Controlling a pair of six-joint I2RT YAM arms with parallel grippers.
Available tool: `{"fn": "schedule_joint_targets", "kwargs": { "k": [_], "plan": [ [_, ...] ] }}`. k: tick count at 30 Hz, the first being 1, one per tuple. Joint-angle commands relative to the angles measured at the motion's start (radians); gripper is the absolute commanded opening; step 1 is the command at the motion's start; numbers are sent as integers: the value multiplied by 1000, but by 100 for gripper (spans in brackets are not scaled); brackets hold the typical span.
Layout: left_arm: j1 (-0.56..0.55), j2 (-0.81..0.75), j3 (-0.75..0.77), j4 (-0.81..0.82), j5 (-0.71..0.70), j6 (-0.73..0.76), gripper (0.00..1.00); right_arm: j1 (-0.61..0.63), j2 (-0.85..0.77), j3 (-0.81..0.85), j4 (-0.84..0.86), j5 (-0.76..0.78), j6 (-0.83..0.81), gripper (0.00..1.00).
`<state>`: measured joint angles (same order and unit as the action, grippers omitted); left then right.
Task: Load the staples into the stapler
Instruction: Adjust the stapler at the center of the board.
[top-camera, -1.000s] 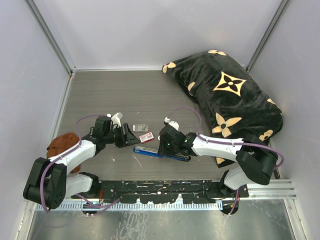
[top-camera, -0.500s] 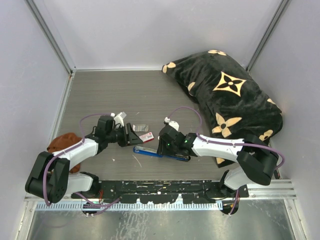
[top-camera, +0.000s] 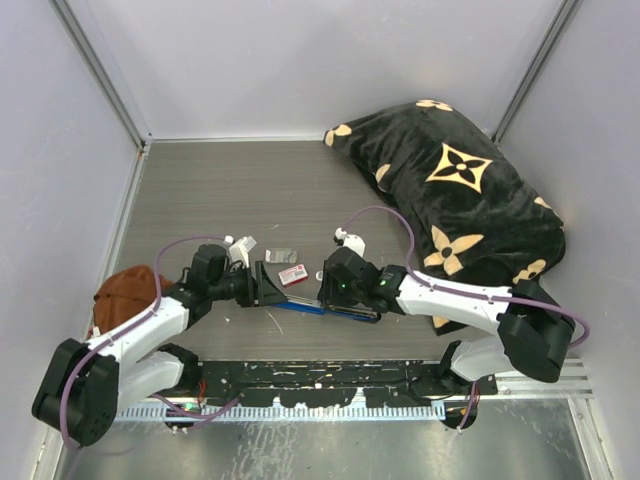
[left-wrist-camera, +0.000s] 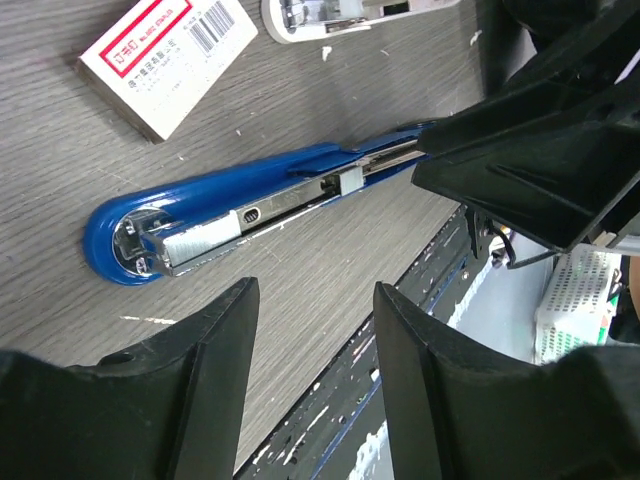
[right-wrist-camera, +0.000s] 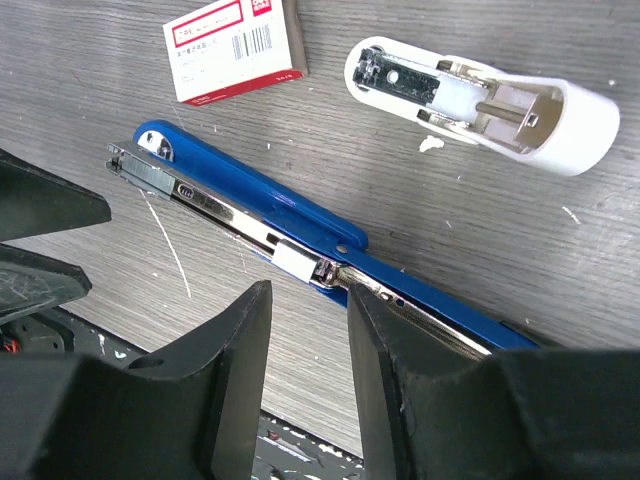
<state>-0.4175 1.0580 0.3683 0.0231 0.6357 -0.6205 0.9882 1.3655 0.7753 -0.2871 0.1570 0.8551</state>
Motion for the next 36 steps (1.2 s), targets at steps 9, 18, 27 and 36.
{"fn": "schedule_joint_targets", "kwargs": {
  "k": [9, 18, 27, 36],
  "plan": [
    [-4, 46, 145, 53, -106, 151, 60, -11, -243, -60, 25, 85, -172, 61],
    [-4, 136, 220, -45, -30, 180, 59, -15, -312, 20, -79, 154, -218, 76],
    [-16, 204, 173, 21, -62, 223, 57, -15, -270, 62, -85, 71, -259, 77],
    [-58, 241, 147, 6, -108, 237, 57, -15, -295, 62, -117, 110, -270, 77]
  ]
}}
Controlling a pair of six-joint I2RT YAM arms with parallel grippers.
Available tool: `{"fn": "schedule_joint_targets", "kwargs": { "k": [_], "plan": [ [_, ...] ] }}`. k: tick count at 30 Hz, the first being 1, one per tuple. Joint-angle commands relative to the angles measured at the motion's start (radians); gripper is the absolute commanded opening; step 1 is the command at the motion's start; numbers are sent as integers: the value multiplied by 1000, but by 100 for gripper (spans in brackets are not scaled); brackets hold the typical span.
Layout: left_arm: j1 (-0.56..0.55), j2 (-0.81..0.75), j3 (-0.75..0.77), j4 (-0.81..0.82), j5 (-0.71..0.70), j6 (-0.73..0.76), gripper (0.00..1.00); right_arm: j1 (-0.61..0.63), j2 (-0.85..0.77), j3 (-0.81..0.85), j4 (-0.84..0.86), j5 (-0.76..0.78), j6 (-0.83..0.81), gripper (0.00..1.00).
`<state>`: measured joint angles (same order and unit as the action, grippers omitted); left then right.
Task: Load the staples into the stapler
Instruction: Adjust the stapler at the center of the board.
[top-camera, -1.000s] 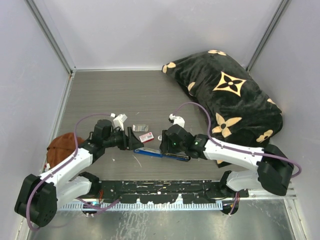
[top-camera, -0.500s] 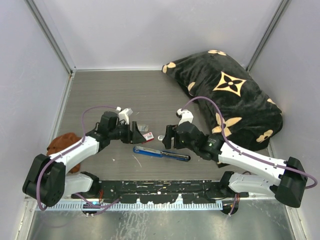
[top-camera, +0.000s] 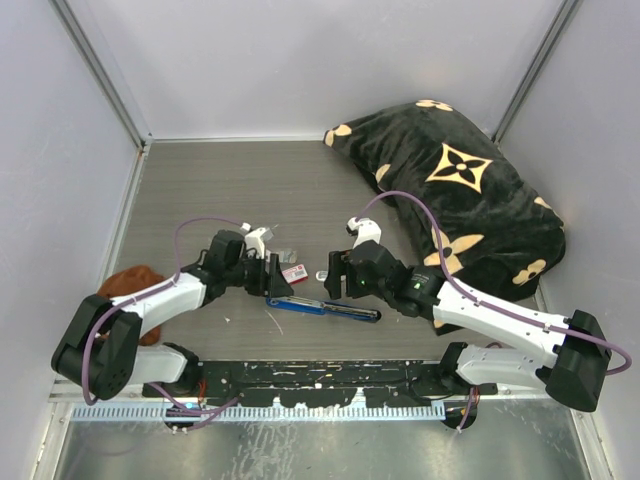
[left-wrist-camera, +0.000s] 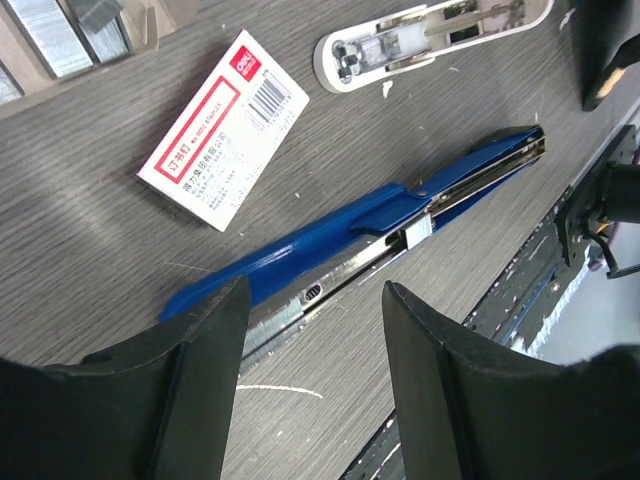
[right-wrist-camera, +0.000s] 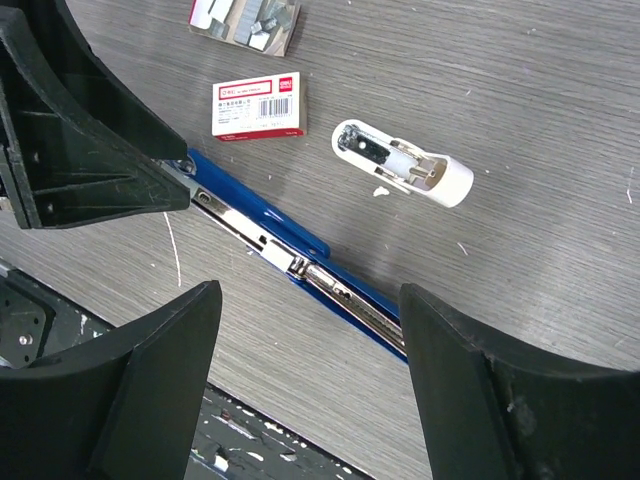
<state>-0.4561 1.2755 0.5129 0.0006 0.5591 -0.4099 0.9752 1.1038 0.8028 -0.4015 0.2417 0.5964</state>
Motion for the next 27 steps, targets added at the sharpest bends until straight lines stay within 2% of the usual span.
{"fn": "schedule_joint_targets", "kwargs": {
  "k": [1, 9, 23, 27],
  "plan": [
    [-21, 25, -3, 25, -37, 26, 57, -2, -29, 36, -1, 27, -8, 77],
    [-46, -43, -41, 1, -48, 6, 57, -1, -25, 20, -3, 47, 10, 77],
    [-172, -242, -143, -76, -108, -66, 57, 0, 12, 19, 19, 7, 10, 77],
    [-226, -278, -138, -120, -169, -50, 57, 0, 5, 6, 28, -4, 10, 76]
  ]
}}
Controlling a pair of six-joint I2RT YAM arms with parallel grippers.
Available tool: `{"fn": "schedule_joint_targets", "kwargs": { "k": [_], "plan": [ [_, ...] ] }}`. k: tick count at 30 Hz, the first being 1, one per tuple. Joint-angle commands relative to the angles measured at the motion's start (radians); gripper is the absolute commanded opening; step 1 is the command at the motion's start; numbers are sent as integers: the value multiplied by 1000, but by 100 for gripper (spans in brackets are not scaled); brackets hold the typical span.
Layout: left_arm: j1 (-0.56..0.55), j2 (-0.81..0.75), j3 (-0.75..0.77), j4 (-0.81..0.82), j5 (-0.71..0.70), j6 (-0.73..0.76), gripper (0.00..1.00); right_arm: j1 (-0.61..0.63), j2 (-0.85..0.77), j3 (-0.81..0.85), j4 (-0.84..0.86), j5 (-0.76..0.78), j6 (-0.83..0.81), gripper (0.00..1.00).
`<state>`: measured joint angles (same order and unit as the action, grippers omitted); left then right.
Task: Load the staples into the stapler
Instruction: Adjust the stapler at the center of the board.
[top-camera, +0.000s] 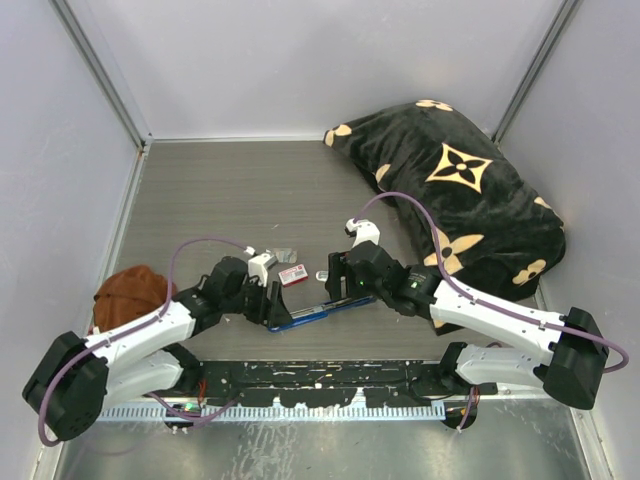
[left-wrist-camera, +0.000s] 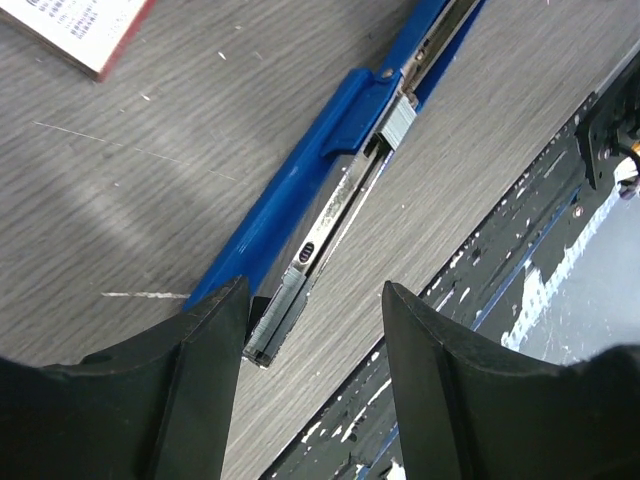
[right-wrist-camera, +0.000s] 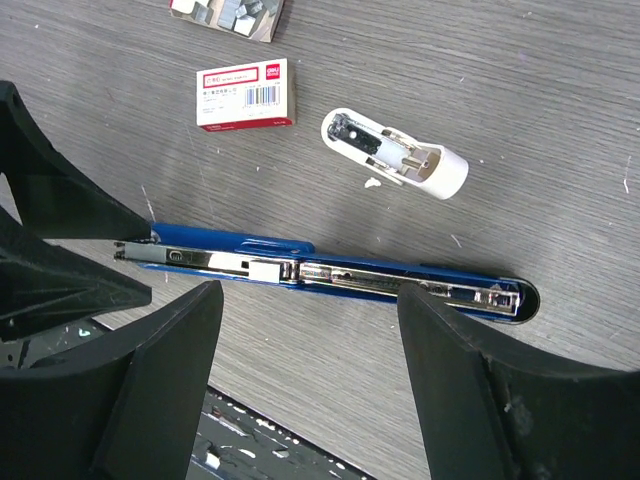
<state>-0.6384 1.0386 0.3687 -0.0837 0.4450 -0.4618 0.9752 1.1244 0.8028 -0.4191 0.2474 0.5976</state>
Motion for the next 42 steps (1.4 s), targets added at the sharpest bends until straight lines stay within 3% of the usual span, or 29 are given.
{"fn": "schedule_joint_targets", "kwargs": {
  "k": [1, 8, 16, 21, 30, 37, 42],
  "plan": [
    [-57, -51, 13, -66, -74, 12, 57, 0, -18, 5, 44, -11, 9, 76],
    [-163, -115, 27, -167, -214, 1, 48, 11, -40, -24, 41, -20, 41, 74],
    [-253, -121, 49, -215, -360, -27, 45, 18, -53, -31, 44, -18, 48, 74],
    [-289, -80, 69, -214, -375, -27, 40, 18, -37, -31, 34, -20, 61, 74],
    [-360, 17, 92, -148, -351, 26, 19, 44, 67, -38, 88, -129, 109, 63],
    [-416, 83, 134, -135, -364, 84, 13, 64, 163, -30, 121, -114, 76, 54],
    [-425, 120, 159, -134, -342, 113, 12, 64, 210, -19, 124, -53, 32, 54]
  ]
}}
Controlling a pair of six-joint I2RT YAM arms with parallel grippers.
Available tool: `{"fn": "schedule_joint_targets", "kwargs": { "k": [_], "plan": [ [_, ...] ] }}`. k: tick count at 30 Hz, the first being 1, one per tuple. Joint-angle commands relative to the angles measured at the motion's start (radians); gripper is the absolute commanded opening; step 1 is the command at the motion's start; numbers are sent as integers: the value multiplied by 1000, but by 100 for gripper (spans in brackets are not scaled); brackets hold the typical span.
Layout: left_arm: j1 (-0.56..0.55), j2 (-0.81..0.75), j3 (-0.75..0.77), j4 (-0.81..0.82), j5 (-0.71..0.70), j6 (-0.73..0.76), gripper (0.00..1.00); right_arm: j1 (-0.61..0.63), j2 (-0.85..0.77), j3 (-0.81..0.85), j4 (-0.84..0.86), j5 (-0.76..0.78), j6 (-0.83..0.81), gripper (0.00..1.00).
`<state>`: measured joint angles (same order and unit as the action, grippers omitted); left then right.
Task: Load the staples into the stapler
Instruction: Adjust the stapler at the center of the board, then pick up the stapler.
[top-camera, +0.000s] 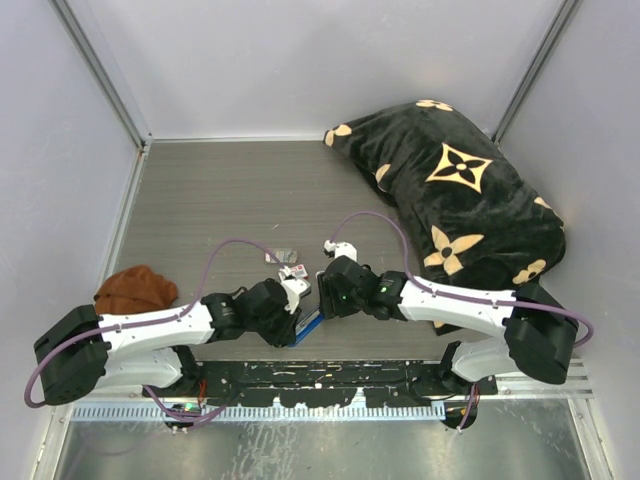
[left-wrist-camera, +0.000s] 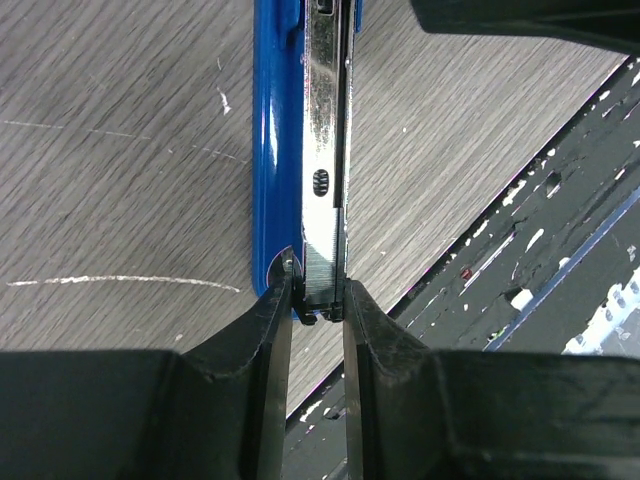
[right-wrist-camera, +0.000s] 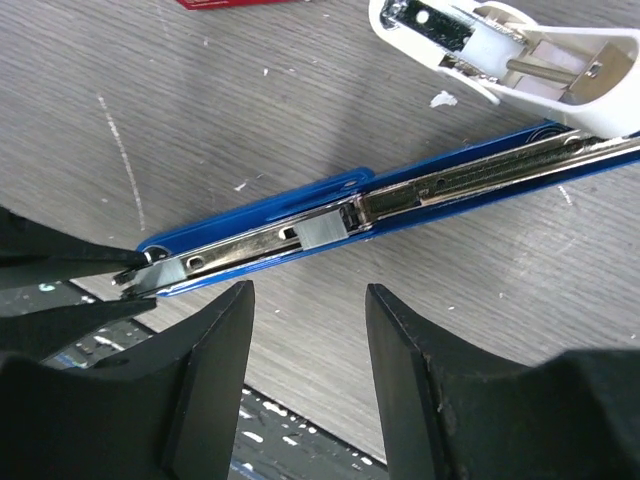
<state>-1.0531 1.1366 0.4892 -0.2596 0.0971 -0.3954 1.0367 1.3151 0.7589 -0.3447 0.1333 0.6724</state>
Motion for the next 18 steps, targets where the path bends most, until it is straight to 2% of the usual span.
{"fn": "schedule_joint_targets", "kwargs": {
  "k": [1, 10, 18],
  "plan": [
    [-12, 25, 40, 43, 6, 47, 12, 3, 25, 24, 56, 73, -60, 54],
    [-13, 11, 31, 71, 20, 36, 12, 11, 75, 20, 143, 95, -244, 50],
    [-13, 18, 35, 75, 16, 28, 12, 32, 125, 41, 154, 102, -305, 47]
  ]
}}
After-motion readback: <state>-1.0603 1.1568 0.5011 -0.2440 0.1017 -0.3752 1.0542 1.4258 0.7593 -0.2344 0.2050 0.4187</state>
